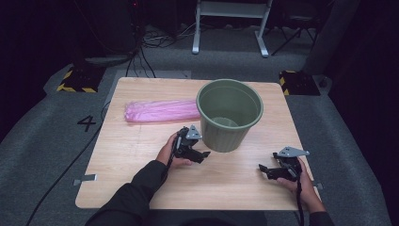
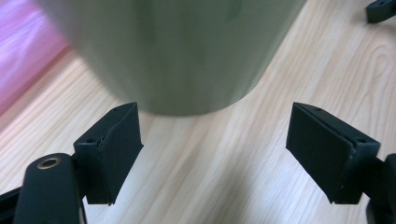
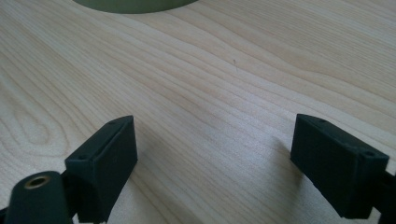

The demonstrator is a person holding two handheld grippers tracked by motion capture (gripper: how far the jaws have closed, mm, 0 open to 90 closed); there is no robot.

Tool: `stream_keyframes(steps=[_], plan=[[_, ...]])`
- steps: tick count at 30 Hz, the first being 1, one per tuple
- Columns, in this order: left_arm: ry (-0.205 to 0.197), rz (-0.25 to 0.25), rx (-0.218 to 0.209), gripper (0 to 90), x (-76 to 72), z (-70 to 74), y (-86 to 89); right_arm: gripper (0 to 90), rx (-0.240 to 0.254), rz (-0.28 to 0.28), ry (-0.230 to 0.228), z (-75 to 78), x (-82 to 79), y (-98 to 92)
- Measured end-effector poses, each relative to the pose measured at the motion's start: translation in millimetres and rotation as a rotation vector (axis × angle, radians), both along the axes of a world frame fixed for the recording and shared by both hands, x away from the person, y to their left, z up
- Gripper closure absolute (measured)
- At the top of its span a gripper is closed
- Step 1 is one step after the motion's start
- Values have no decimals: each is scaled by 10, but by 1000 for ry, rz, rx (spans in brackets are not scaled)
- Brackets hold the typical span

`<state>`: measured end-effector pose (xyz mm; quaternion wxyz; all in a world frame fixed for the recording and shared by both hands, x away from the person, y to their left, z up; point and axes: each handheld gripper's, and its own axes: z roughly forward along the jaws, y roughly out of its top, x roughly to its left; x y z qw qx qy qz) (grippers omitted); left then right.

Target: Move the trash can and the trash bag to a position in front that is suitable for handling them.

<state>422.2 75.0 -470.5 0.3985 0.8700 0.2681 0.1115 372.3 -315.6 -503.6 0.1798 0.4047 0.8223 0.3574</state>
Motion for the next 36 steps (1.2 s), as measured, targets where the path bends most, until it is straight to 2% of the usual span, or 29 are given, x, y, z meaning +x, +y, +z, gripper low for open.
stream_keyframes(steps=[1,3,4,5,6,7,8,9,10,12,13,16,21,22,30,32,34,35,36], plan=[[0,0,0,178,0,0,0,145,0,0,0,0,0,0],[0,24,12,177,6,7,106,145,0,0,0,0,-1,0],[4,57,16,176,19,14,236,145,0,1,0,0,-1,0],[4,57,16,176,19,14,236,145,0,1,0,0,-1,0],[-15,90,28,176,39,21,379,145,0,0,0,0,-1,0],[-15,90,28,176,39,21,379,145,0,0,0,0,-1,0],[-14,107,29,176,47,22,452,145,0,0,0,0,-1,0],[-24,139,37,176,70,24,604,145,0,1,0,0,-1,-1],[-24,139,37,176,70,24,604,145,0,0,0,0,-1,0],[-28,190,29,176,106,24,813,145,0,0,0,0,-1,0],[-28,190,29,176,106,24,813,145,0,1,0,0,-1,0],[-48,246,20,177,133,42,1027,145,0,0,0,0,-1,0],[-56,296,19,179,168,51,1220,145,0,0,0,0,-1,0],[-68,308,30,179,177,47,1250,145,0,0,0,0,-1,0],[-85,362,65,188,238,0,1448,146,0,0,0,0,-2,0],[-80,389,76,194,273,-10,1533,146,0,-1,0,0,-2,0],[-68,397,64,191,295,-9,1572,146,0,0,0,0,-2,0],[-71,430,51,190,320,4,1642,146,0,-1,0,0,-2,0],[-71,430,51,191,320,4,1642,146,0,-1,0,0,-2,0]])
